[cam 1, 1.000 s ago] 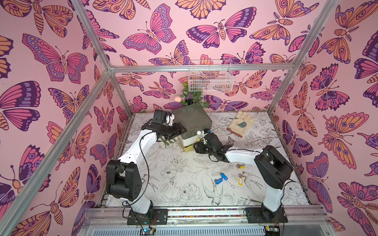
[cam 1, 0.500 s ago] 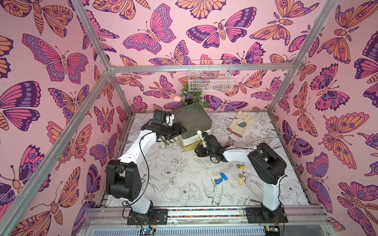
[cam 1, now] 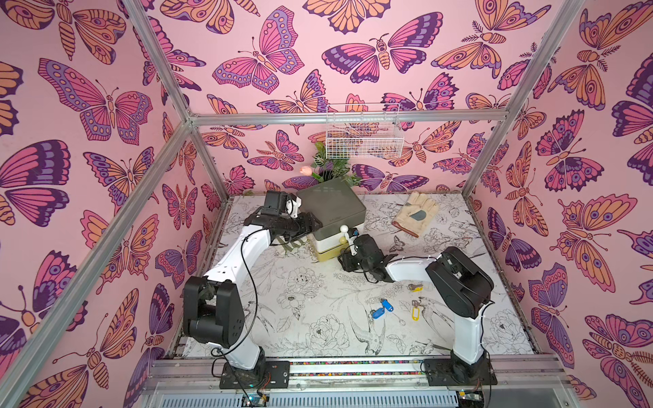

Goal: Take the keys out of the drawer
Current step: Open the drawer in the storage box.

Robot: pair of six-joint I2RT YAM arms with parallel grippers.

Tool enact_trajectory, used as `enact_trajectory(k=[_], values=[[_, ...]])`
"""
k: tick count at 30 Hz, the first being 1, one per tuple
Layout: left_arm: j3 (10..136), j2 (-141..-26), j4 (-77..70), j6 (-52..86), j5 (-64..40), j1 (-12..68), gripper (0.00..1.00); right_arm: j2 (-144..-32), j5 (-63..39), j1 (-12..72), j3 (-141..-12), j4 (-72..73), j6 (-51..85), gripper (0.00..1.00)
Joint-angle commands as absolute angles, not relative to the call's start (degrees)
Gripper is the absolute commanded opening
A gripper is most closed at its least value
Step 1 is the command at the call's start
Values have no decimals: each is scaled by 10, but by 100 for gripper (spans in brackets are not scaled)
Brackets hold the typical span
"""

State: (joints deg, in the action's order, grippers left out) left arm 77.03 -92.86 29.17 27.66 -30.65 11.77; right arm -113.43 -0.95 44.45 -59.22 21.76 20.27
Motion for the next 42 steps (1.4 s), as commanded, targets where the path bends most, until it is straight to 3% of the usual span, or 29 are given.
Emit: enact_trajectory(k=[1, 8, 12, 18, 21, 25, 28, 42], values=[[725, -952, 398, 253, -270, 120, 74, -1134, 11, 449, -580, 365, 181, 55], [714, -951, 399, 255, -276, 120, 74, -1161, 45, 449, -567, 431, 179, 55], [706, -943, 398, 257, -272, 120, 74, -1163, 42, 447, -571, 406, 183, 49], [705, -937, 398, 258, -274, 120, 74, -1161, 27, 447, -558, 380, 181, 48], [704, -936, 398, 258, -274, 121, 74, -1161, 26, 447, -549, 383, 183, 45], [698, -931, 398, 257, -274, 120, 74, -1165, 24, 448, -542, 378, 188, 27], [694, -930, 398, 258, -272, 120, 74, -1162, 19, 447, -533, 373, 193, 22], [702, -932, 394, 268, -268, 121, 75, -1070, 21, 466, -455, 337, 213, 20]])
